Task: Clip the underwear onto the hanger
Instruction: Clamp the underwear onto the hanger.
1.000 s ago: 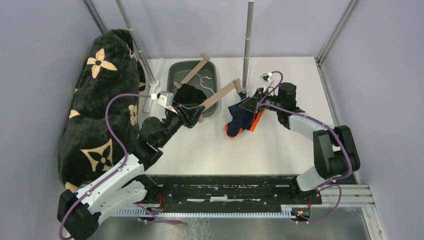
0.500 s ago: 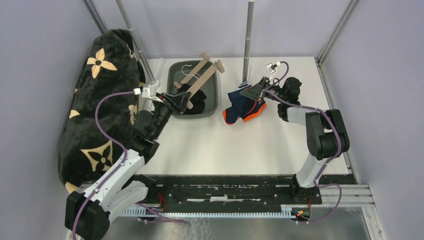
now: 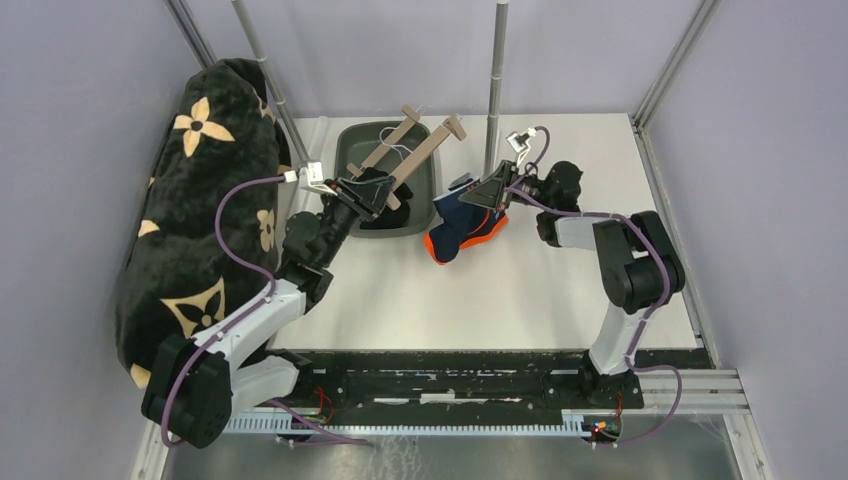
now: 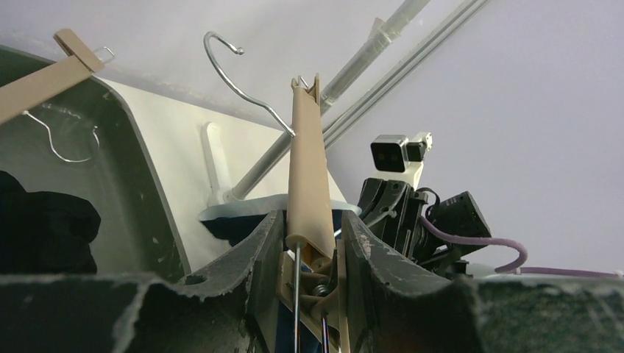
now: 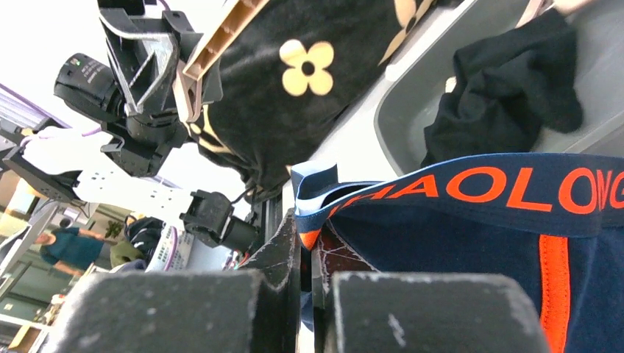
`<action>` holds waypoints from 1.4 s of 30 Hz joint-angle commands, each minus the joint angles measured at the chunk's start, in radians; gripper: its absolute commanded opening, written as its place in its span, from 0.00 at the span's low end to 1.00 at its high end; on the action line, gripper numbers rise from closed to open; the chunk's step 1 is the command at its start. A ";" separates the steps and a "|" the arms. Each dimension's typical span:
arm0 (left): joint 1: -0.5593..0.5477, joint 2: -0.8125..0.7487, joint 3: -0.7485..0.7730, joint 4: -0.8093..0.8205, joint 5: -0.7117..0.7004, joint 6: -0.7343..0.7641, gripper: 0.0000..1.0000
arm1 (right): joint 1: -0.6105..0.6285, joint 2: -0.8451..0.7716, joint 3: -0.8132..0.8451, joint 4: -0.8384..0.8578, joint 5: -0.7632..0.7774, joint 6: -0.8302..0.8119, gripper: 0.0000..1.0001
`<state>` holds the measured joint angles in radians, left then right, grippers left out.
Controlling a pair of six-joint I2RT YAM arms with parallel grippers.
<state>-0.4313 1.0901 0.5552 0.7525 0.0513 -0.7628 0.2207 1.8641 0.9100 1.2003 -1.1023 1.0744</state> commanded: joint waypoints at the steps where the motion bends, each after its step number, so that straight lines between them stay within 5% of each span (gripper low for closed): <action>1: 0.007 0.025 0.009 0.142 0.006 -0.064 0.05 | 0.046 -0.118 -0.003 -0.249 -0.014 -0.259 0.01; 6: 0.010 0.070 -0.026 0.216 0.008 -0.095 0.08 | 0.107 -0.197 0.013 -0.628 0.064 -0.530 0.01; 16: 0.009 0.189 -0.192 0.484 -0.045 -0.168 0.10 | 0.145 -0.189 0.005 -0.785 0.198 -0.603 0.01; 29: -0.014 0.429 -0.406 0.966 -0.232 -0.253 0.08 | 0.150 -0.147 0.010 -0.848 0.253 -0.634 0.01; 42: -0.038 0.518 -0.407 0.978 -0.258 -0.261 0.09 | 0.152 -0.148 0.009 -0.864 0.260 -0.648 0.01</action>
<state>-0.4671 1.5890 0.1463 1.5246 -0.1574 -0.9794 0.3668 1.7176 0.9058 0.3183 -0.8520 0.4473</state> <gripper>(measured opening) 0.392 0.045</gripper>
